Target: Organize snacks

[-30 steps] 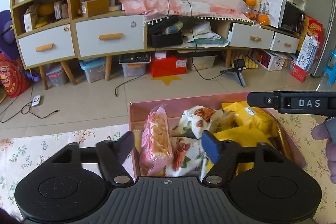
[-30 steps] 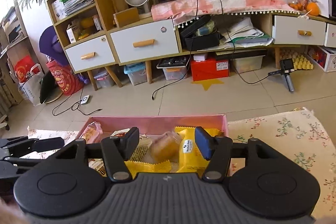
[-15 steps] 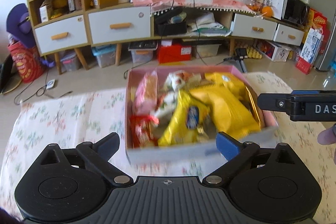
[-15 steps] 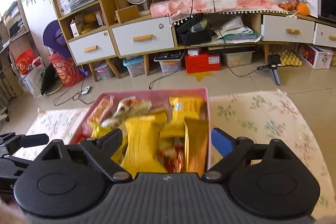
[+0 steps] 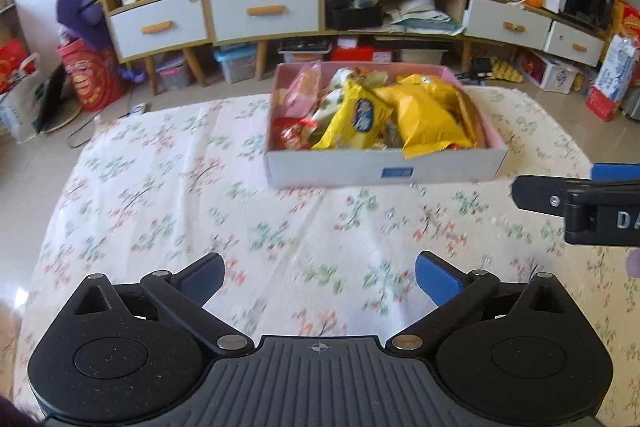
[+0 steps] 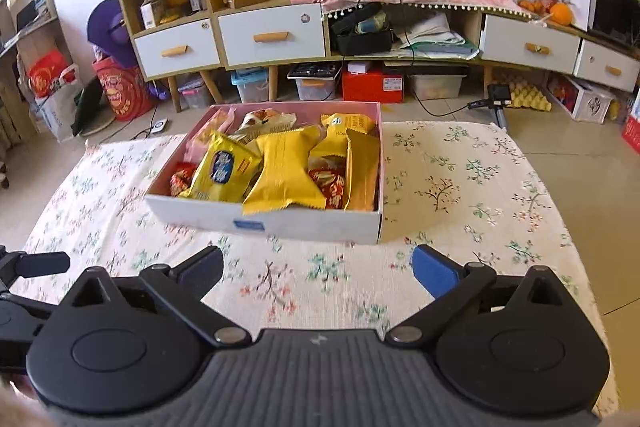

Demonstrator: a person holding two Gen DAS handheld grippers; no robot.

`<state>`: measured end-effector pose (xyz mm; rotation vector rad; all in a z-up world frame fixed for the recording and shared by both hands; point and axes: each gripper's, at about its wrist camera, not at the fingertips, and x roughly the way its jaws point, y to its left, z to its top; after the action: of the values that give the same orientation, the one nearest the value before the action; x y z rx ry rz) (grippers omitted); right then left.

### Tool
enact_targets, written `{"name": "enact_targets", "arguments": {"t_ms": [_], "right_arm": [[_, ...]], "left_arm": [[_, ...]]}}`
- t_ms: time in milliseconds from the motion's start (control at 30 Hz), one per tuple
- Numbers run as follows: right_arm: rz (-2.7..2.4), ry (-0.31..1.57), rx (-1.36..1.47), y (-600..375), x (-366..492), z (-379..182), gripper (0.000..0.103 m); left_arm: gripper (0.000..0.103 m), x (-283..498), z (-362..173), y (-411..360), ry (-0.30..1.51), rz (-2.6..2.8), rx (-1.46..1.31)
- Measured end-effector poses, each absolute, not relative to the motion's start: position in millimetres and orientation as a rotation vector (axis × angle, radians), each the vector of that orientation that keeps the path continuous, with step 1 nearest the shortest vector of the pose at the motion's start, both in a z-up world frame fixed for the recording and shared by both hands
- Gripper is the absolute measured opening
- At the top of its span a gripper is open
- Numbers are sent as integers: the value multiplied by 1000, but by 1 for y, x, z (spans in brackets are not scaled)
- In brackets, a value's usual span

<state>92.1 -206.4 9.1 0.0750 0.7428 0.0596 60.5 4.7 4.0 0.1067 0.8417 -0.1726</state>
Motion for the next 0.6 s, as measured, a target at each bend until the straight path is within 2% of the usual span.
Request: {"name": "enact_targets", "arguments": {"t_ms": [600], "right_arm": [[95, 798, 19, -192, 54, -14, 103]], "left_arm": [[103, 32, -6, 2, 897, -45, 187]]}}
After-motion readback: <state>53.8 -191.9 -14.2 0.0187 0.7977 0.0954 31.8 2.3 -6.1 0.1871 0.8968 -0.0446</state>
